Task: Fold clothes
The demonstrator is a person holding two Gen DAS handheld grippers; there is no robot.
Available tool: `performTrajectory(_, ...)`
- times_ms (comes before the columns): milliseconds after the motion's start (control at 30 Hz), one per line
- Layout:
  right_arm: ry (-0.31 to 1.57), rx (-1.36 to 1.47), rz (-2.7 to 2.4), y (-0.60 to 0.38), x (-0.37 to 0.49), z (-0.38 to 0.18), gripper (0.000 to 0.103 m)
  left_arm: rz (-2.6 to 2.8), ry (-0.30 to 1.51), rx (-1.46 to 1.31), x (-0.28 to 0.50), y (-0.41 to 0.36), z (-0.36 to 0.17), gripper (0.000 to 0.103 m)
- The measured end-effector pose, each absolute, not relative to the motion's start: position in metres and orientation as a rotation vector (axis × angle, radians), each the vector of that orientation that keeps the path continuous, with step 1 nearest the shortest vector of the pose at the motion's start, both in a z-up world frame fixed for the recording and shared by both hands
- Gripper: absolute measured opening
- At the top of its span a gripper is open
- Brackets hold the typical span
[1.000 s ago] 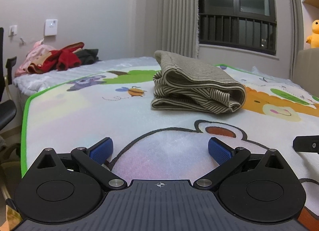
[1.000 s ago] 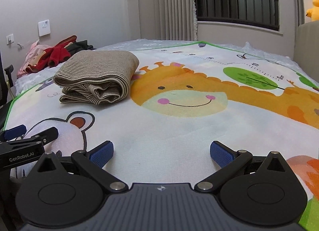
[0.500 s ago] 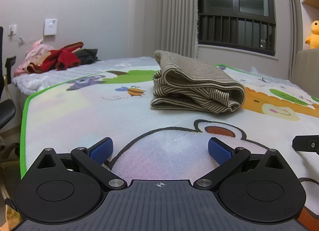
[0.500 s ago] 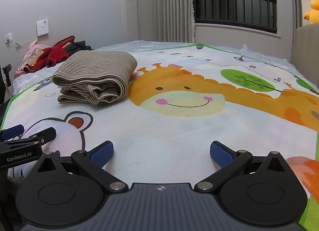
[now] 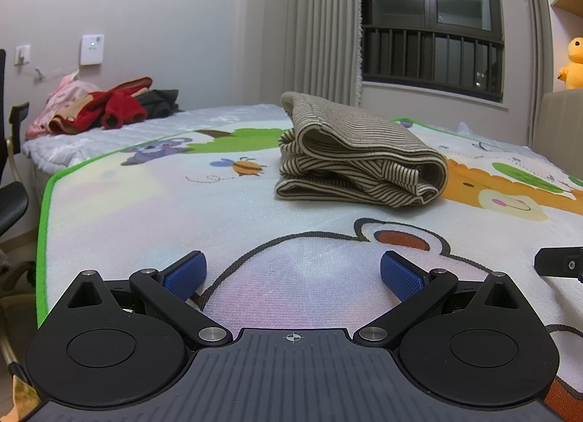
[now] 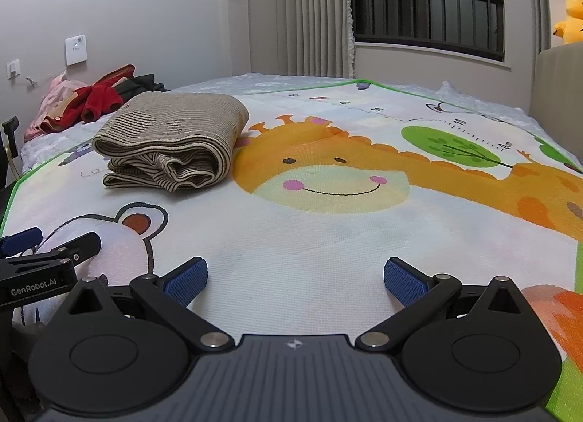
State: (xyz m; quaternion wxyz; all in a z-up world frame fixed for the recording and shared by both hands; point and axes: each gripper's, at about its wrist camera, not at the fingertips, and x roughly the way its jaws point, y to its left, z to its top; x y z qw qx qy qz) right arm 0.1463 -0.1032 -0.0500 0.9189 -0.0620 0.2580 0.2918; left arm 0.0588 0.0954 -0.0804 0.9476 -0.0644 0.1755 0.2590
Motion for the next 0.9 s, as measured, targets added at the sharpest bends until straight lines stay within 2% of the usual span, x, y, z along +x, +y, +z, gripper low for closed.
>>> performTrajectory(900,0.532,-0.114,0.573,-0.1059,0.1450,-0.0502,0.103,0.480,0.361,-0.193,0.0522,0.1028,-0.0777,0.103)
